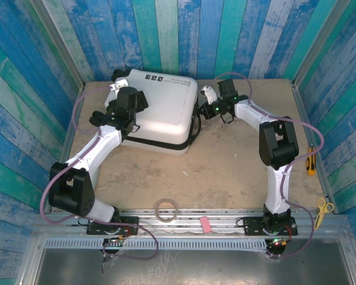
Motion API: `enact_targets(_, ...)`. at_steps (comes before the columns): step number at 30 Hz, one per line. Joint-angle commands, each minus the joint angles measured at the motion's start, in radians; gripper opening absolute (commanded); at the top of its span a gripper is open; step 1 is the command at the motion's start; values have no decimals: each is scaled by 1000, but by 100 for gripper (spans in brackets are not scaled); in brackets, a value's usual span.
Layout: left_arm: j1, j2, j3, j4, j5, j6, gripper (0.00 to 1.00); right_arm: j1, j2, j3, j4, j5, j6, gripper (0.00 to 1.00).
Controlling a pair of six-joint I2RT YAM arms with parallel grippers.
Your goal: Pack the luggage
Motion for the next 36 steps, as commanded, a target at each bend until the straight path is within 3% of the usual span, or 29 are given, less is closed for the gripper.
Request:
enact_targets(1,19,133,-121,-455,52,-93,94,-41,-30,-20,19,34,-115,7)
enact_targets(7,19,134,-120,-453,60,-89,94,-39,-61,-51,11,38,-288,7)
enact_targets(11,18,129,-123,-449,65,-88,94,-41,-50,-38,7,80,-319,1)
enact_targets(36,18,141,-127,-446,63,-86,94,-54,40,63,107,255,52,0)
